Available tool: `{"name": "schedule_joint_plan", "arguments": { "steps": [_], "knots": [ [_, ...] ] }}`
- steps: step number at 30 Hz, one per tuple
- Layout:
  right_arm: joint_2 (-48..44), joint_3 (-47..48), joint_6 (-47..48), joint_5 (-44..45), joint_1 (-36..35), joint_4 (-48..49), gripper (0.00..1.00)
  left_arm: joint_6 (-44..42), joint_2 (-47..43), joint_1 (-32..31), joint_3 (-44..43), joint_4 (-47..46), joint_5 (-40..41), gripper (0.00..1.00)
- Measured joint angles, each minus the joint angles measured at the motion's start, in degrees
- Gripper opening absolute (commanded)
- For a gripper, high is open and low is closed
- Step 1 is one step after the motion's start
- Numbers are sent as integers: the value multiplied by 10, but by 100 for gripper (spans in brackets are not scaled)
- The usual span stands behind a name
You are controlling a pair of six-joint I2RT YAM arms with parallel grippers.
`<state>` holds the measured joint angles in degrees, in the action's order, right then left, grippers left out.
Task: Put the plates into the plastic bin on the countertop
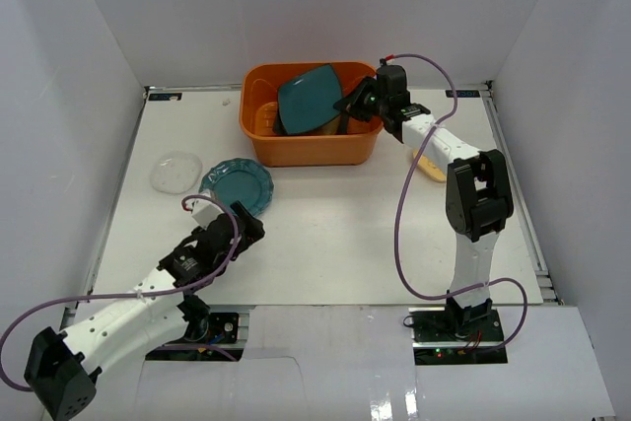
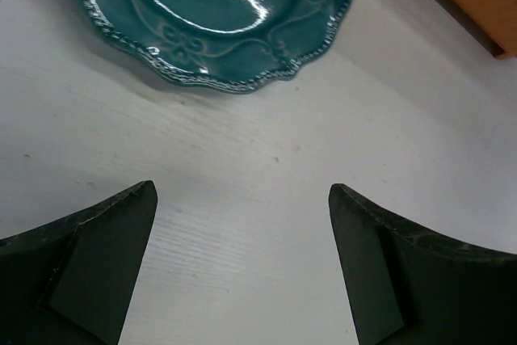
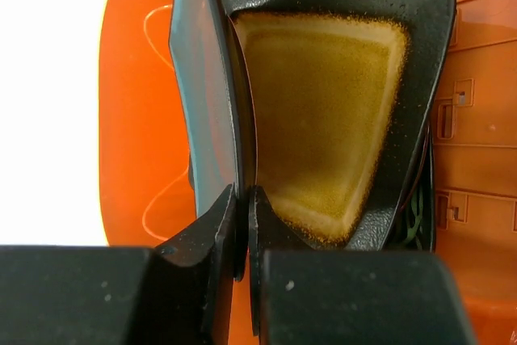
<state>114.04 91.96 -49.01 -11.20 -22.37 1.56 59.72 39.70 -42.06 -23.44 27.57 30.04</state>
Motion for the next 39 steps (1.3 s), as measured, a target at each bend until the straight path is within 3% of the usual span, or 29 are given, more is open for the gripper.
{"name": "schedule_joint_plan", "arguments": {
  "steps": [7,15,18,21,27,37,39],
  "knots": [
    [0,-5,2,-12,5,16,51,12,47,93,40,-60,-15,98],
    [-13,-33,26,-21,10,13,84,19,87,196,58,-152,-70,98],
    [-36,-50,39,-24,10,9,91,19,101,227,73,-193,-90,98],
    [-69,-57,52,-32,10,14,91,24,111,252,99,-238,-111,97],
    [-186,-112,65,-52,9,50,90,49,144,295,138,-361,-154,80],
    [-323,-264,77,-58,-19,102,89,82,187,304,184,-488,-161,61],
    [-343,-297,78,-57,-37,107,89,87,198,304,191,-510,-157,51]
  ]
}}
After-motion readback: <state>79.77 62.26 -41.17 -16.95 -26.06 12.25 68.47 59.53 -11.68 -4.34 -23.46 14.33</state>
